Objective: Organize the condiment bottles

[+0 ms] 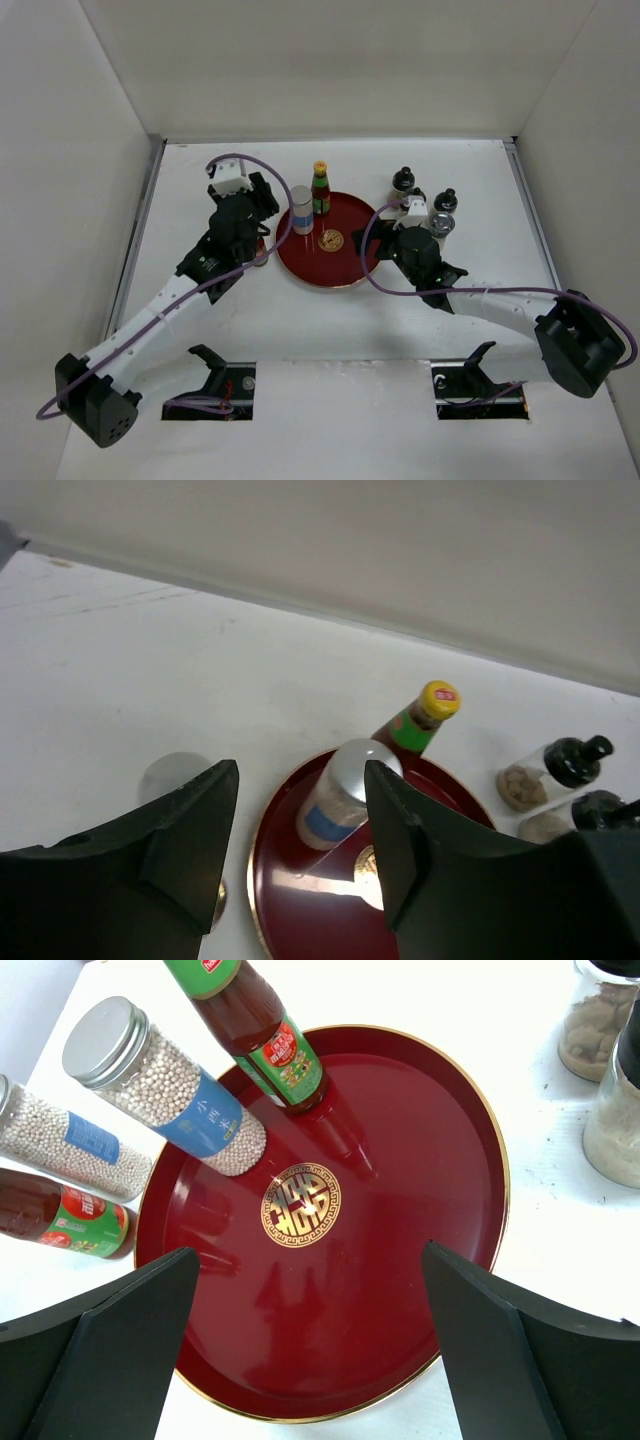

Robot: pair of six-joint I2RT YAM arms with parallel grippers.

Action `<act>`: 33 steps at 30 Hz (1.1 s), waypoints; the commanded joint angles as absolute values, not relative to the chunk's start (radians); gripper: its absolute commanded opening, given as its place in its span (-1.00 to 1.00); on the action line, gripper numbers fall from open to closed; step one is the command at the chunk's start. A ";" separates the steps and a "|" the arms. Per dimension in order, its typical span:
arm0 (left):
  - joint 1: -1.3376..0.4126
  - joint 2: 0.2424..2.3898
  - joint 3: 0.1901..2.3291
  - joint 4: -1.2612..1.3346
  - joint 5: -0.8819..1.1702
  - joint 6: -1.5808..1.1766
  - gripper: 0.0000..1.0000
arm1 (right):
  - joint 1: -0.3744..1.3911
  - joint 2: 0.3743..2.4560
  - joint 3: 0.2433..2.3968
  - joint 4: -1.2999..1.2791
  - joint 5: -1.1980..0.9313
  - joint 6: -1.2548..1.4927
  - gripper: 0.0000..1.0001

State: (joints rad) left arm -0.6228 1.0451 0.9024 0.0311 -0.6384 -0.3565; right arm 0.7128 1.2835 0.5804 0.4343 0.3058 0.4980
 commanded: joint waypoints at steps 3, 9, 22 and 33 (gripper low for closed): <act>-0.584 0.976 0.854 -0.221 -0.666 -0.443 0.05 | 0.708 1.289 0.604 0.476 0.302 0.500 1.00; -0.552 1.025 0.835 -0.244 -0.617 -0.443 0.05 | 0.708 1.276 0.600 0.474 0.304 0.500 1.00; -0.501 1.097 0.816 -0.216 -0.594 -0.454 -0.10 | 0.708 1.267 0.592 0.480 0.307 0.502 1.00; -0.502 1.098 0.801 -0.235 -0.594 -0.468 -0.45 | 0.708 1.253 0.592 0.469 0.313 0.499 1.00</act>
